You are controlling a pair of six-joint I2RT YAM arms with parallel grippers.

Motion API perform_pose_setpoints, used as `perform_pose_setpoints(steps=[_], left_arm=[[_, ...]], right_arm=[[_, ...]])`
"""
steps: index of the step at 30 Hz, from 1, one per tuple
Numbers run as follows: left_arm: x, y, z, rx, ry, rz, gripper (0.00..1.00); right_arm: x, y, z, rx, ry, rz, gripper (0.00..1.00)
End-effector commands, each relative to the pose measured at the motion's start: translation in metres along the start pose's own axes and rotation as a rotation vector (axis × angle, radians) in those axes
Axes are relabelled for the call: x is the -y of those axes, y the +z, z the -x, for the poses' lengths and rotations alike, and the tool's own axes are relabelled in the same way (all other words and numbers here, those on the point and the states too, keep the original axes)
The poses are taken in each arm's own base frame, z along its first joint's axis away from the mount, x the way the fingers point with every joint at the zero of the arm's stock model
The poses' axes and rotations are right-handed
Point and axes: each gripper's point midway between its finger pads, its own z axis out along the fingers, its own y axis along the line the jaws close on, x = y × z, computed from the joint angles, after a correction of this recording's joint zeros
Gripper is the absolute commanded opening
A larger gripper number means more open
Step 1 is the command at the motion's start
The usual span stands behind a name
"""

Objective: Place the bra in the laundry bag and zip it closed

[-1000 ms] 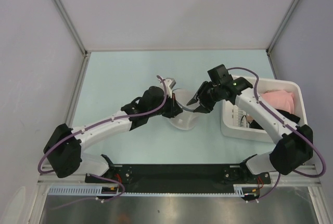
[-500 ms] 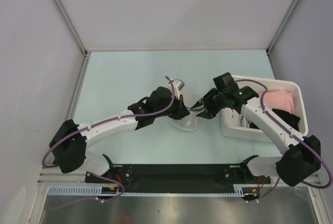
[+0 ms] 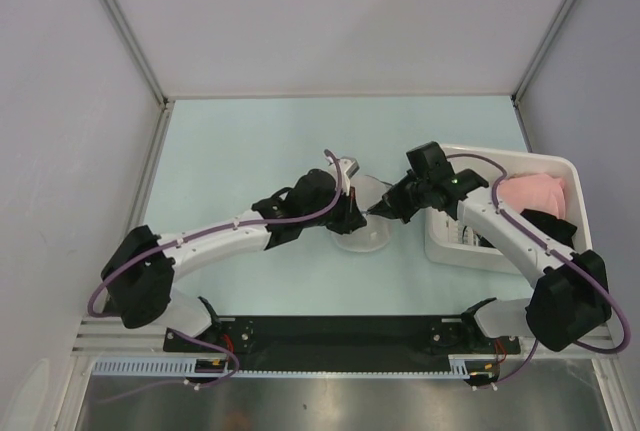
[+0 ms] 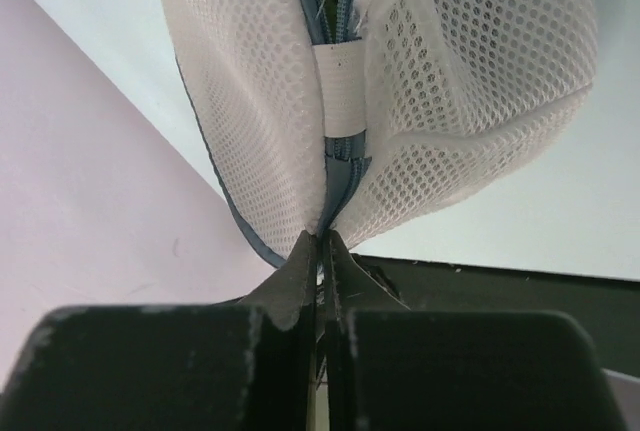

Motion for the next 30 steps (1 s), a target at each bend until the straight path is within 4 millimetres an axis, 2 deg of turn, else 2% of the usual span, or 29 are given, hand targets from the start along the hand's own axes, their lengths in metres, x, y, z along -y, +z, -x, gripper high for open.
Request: perform_pose_setpoints(steps=[1, 3, 5, 7, 8, 11, 14, 17, 18, 20, 21, 22, 23, 24, 26, 27, 28, 29, 30], left_arm=[[-0.022, -0.002, -0.006, -0.067, -0.046, 0.078, 0.00], [-0.054, -0.009, -0.024, -0.122, -0.087, 0.152, 0.00], [-0.072, -0.023, -0.024, -0.099, -0.081, 0.207, 0.00], [-0.100, -0.037, -0.031, -0.112, -0.061, 0.296, 0.00], [-0.108, -0.045, -0.027, -0.098, -0.060, 0.320, 0.00], [-0.123, -0.056, -0.034, -0.120, -0.052, 0.359, 0.00], [-0.127, -0.067, -0.041, -0.119, -0.045, 0.378, 0.00], [-0.123, -0.072, -0.043, -0.109, -0.051, 0.358, 0.00], [-0.112, -0.073, -0.033, -0.064, -0.041, 0.303, 0.00], [-0.083, -0.071, -0.029, -0.054, -0.031, 0.147, 0.00], [-0.064, -0.074, -0.012, 0.014, -0.002, 0.057, 0.04], [-0.052, -0.077, -0.005, 0.040, 0.006, 0.003, 0.09], [-0.041, -0.081, -0.002, 0.061, 0.013, -0.054, 0.27], [-0.030, -0.087, 0.013, 0.125, 0.032, -0.095, 0.37], [-0.026, -0.093, 0.028, 0.179, 0.057, -0.089, 0.58], [-0.025, -0.094, 0.034, 0.193, 0.088, -0.084, 0.67], [-0.027, -0.092, 0.037, 0.192, 0.108, -0.076, 0.69], [-0.023, -0.093, 0.049, 0.210, 0.133, -0.072, 0.72], [-0.026, -0.090, 0.050, 0.189, 0.172, -0.059, 0.72]], right_arm=[[0.017, 0.016, 0.020, 0.040, -0.026, -0.033, 0.00], [0.011, 0.013, 0.026, 0.055, -0.083, -0.003, 0.00], [0.004, 0.014, 0.026, 0.034, -0.132, 0.035, 0.00], [0.000, 0.014, 0.026, 0.026, -0.158, 0.044, 0.00], [-0.003, 0.013, 0.027, 0.030, -0.183, 0.050, 0.00], [-0.009, 0.013, 0.034, 0.053, -0.235, 0.054, 0.00], [-0.015, 0.014, 0.040, 0.052, -0.259, 0.060, 0.00], [-0.026, 0.013, 0.041, 0.048, -0.279, 0.089, 0.00], [-0.030, 0.014, 0.040, 0.035, -0.297, 0.102, 0.00], [-0.033, 0.014, 0.033, 0.000, -0.313, 0.107, 0.00], [-0.043, 0.011, 0.032, -0.003, -0.348, 0.144, 0.00], [-0.046, 0.010, 0.028, -0.019, -0.376, 0.165, 0.00], [-0.051, 0.007, 0.021, -0.053, -0.401, 0.199, 0.00], [-0.057, 0.005, 0.021, -0.047, -0.464, 0.252, 0.00], [-0.062, 0.001, 0.009, -0.113, -0.531, 0.314, 0.00], [-0.059, 0.005, 0.006, -0.143, -0.560, 0.317, 0.00], [-0.058, 0.007, 0.003, -0.171, -0.609, 0.333, 0.00], [-0.056, 0.004, -0.004, -0.232, -0.629, 0.359, 0.00], [-0.055, 0.006, -0.008, -0.261, -0.648, 0.380, 0.02]])
